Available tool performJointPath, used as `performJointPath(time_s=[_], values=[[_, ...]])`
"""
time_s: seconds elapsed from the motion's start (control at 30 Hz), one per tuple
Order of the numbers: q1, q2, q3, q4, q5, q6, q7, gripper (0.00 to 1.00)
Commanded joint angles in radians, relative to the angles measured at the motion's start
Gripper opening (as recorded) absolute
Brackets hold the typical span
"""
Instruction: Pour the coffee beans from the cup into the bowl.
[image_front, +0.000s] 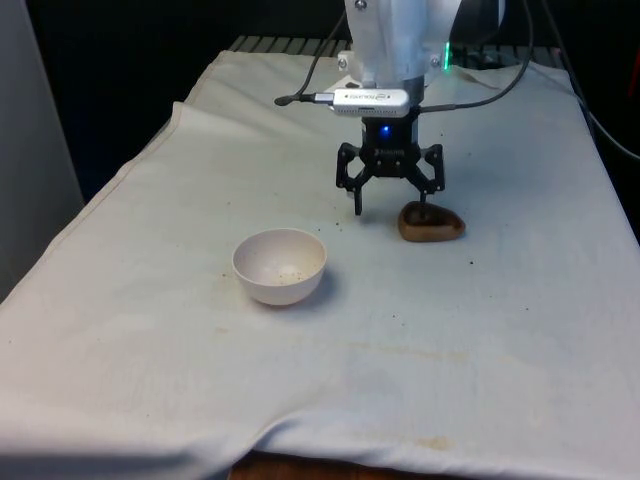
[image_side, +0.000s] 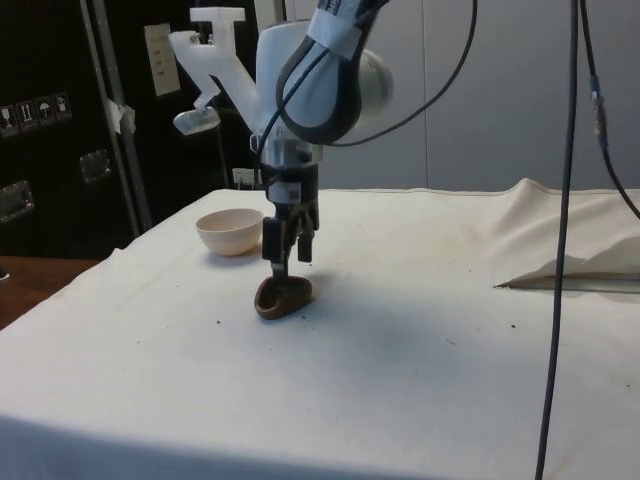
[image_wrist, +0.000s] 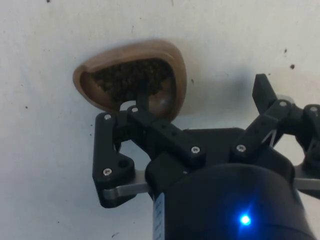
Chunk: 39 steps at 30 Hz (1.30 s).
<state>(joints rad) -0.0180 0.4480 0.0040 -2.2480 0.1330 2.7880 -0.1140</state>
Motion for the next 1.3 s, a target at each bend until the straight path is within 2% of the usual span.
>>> performJointPath(time_s=[0.0, 0.1, 0.13, 0.17, 0.4, 0.43, 0.47, 0.7, 0.8, 1.0, 1.03, 1.07, 1.1, 1.27], values=[[-0.015, 0.003, 0.020, 0.002, 0.019, 0.010, -0.014, 1.00], [-0.012, 0.007, 0.016, 0.003, 0.016, 0.008, -0.012, 1.00], [0.000, 0.002, 0.000, 0.000, 0.000, 0.000, 0.000, 1.00], [-0.010, 0.010, 0.014, 0.003, 0.015, 0.008, -0.011, 1.00], [-0.005, 0.010, 0.007, 0.004, 0.008, 0.002, -0.005, 1.00], [0.000, 0.010, 0.000, 0.003, 0.000, 0.000, 0.000, 1.00], [-0.005, 0.011, 0.006, 0.004, 0.007, 0.002, -0.005, 1.00], [-0.002, 0.013, 0.003, 0.004, 0.004, 0.003, -0.002, 1.00], [-0.002, 0.014, 0.003, 0.004, 0.003, 0.003, -0.002, 0.86], [-0.002, 0.014, 0.002, 0.004, 0.003, 0.004, -0.002, 0.51], [-0.002, 0.014, 0.002, 0.004, 0.003, 0.004, -0.002, 0.40], [0.000, 0.012, 0.000, 0.004, 0.000, 0.000, 0.000, 0.35], [-0.002, 0.014, 0.002, 0.004, 0.003, 0.004, -0.002, 0.35], [-0.001, 0.014, 0.002, 0.004, 0.003, 0.005, -0.003, 0.05]])
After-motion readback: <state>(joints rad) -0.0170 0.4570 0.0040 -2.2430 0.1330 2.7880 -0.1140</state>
